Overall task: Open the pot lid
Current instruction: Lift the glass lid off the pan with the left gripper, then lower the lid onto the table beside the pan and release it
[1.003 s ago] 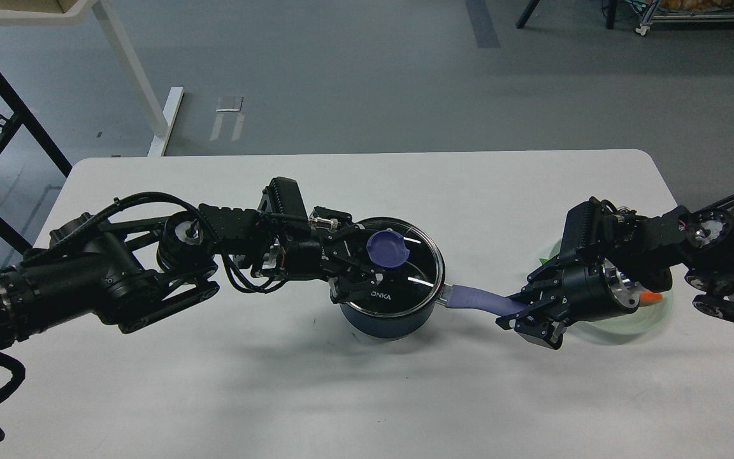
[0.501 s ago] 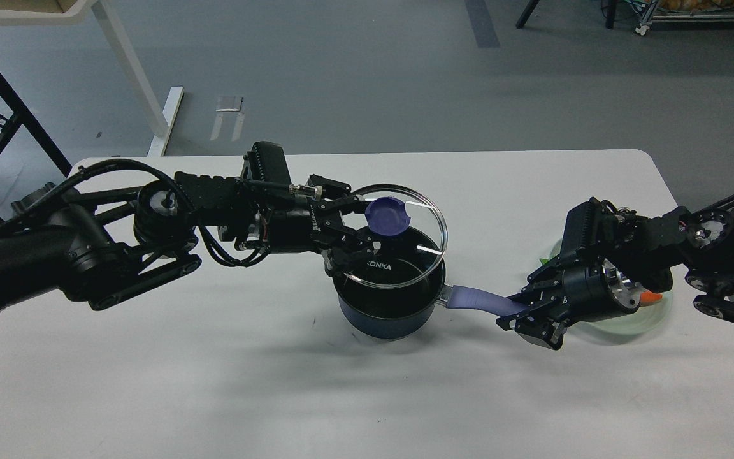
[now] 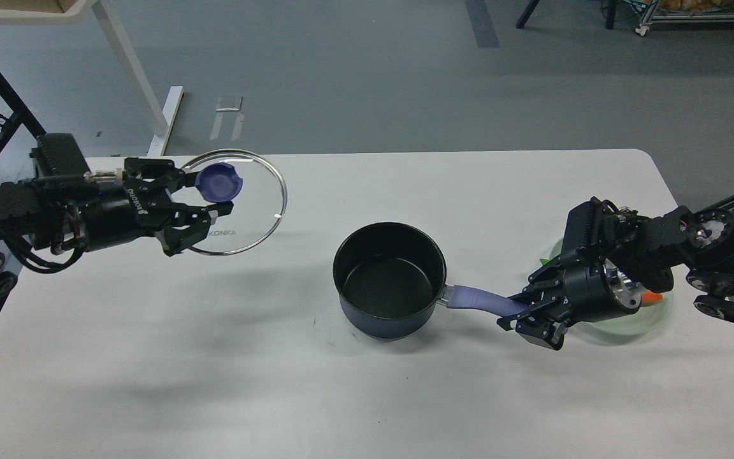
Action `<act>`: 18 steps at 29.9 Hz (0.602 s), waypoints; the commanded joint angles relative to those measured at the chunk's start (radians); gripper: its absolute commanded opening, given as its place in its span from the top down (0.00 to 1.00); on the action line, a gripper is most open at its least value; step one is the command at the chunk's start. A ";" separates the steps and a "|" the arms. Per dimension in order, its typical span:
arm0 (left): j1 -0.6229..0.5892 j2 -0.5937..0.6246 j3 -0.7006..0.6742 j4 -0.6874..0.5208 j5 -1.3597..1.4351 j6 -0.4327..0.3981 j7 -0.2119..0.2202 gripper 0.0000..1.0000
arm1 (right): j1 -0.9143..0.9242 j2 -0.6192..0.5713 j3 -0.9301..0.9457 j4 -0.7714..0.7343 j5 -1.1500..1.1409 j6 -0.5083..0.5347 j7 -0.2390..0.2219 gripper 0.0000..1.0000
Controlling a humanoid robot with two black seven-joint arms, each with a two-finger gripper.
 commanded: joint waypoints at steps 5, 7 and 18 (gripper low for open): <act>0.208 0.029 0.000 0.111 -0.051 0.154 0.000 0.65 | 0.000 -0.001 0.001 0.000 0.001 0.000 0.000 0.70; 0.239 0.023 0.000 0.139 -0.051 0.170 0.000 0.65 | 0.000 -0.001 0.001 0.000 0.000 0.000 0.000 0.70; 0.313 -0.058 0.000 0.280 -0.053 0.175 0.000 0.64 | 0.000 -0.003 0.001 0.000 0.001 0.000 0.000 0.70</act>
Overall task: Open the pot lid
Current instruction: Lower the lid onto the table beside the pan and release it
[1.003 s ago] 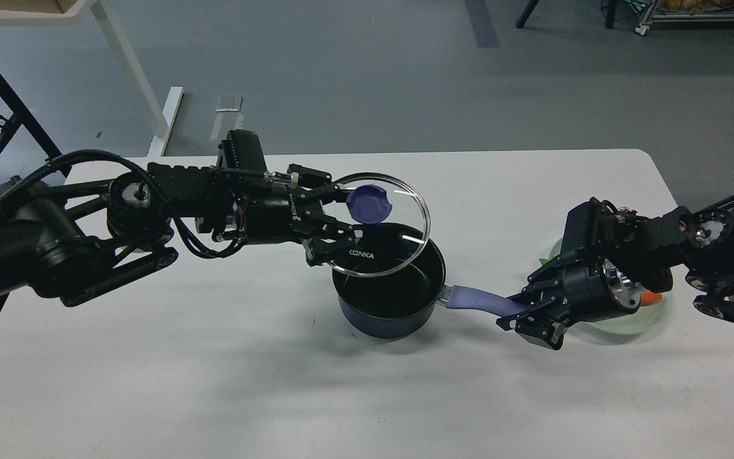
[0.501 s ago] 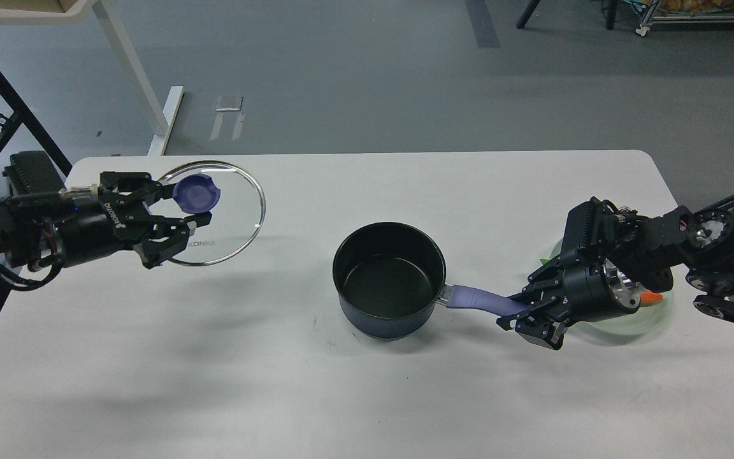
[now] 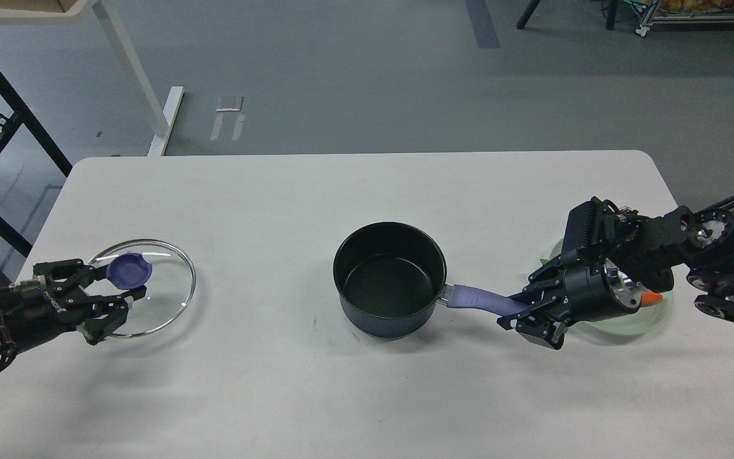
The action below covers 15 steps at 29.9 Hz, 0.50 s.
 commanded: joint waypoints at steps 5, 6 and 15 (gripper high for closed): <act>0.019 -0.020 0.000 0.041 0.001 0.000 0.000 0.61 | 0.000 0.001 -0.001 0.000 0.000 0.000 0.000 0.70; 0.023 -0.020 0.000 0.041 0.001 0.000 0.000 0.60 | 0.000 0.001 -0.001 0.000 0.000 0.000 0.000 0.70; 0.048 -0.022 0.000 0.060 0.000 0.000 0.000 0.51 | 0.000 0.001 0.001 0.000 0.000 0.000 0.000 0.70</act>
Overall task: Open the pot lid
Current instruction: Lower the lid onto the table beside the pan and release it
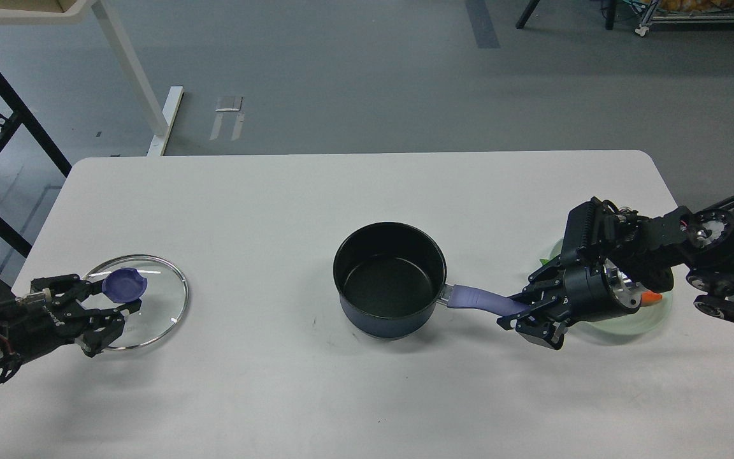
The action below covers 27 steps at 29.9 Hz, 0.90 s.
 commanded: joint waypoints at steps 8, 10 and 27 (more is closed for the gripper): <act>0.006 0.000 0.000 0.003 -0.001 -0.002 0.000 0.13 | 0.000 0.002 0.001 0.000 0.000 0.000 0.000 0.70; 0.005 0.001 0.000 0.000 -0.001 -0.002 0.000 0.06 | 0.000 0.000 0.001 0.000 0.000 0.000 0.000 0.70; -0.242 0.241 -0.031 -0.375 -0.711 -0.413 0.000 0.01 | 0.000 0.002 0.000 0.000 0.000 0.000 0.000 0.70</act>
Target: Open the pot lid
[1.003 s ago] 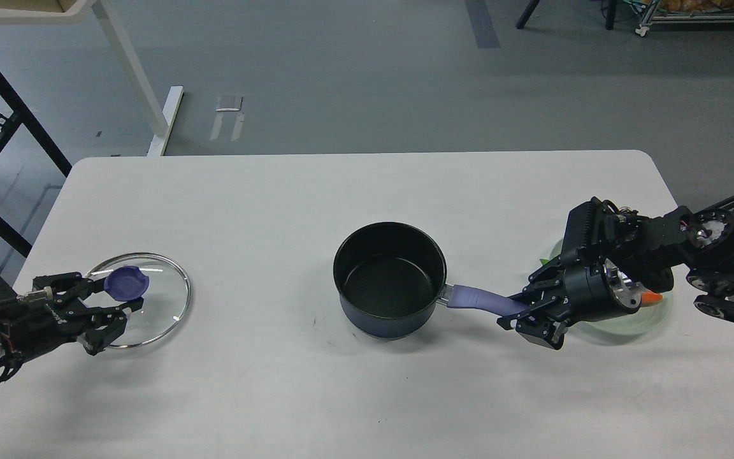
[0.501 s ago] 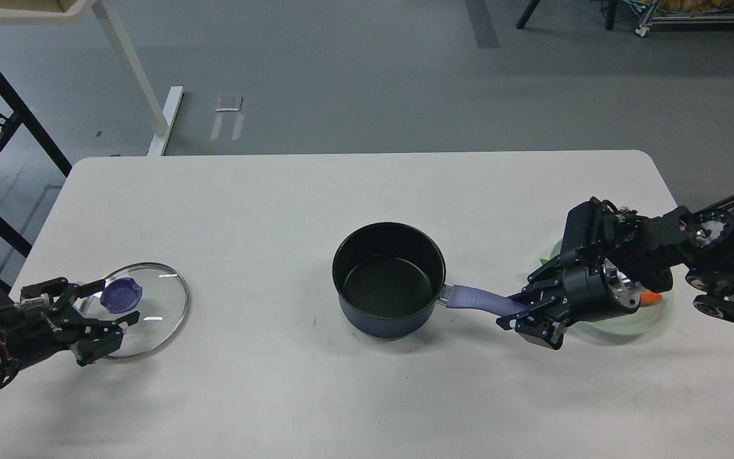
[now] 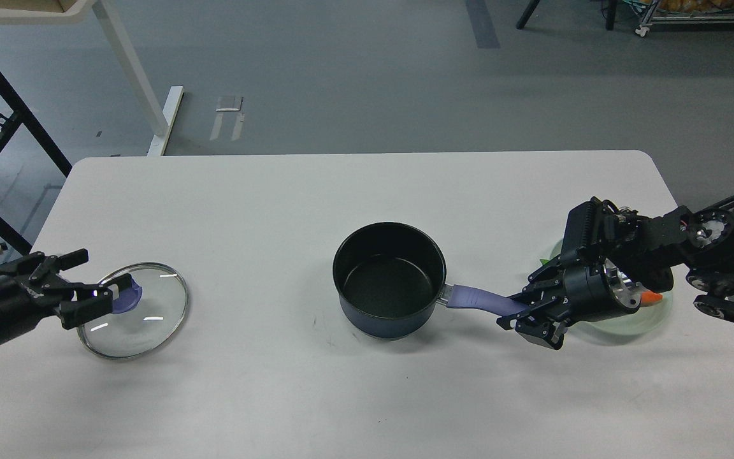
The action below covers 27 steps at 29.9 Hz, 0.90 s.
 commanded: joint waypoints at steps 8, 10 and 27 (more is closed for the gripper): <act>-0.205 -0.088 -0.015 0.079 -1.154 -0.384 0.000 0.01 | 0.000 -0.002 -0.002 0.000 0.003 0.000 0.000 0.69; -0.204 -0.134 -0.017 0.133 -1.246 -0.377 0.000 0.01 | 0.000 -0.002 -0.002 0.000 0.003 0.000 0.000 0.69; -0.191 -0.511 -0.107 0.690 -1.523 -0.693 0.000 0.01 | -0.001 -0.001 -0.003 0.000 0.005 0.000 0.000 0.66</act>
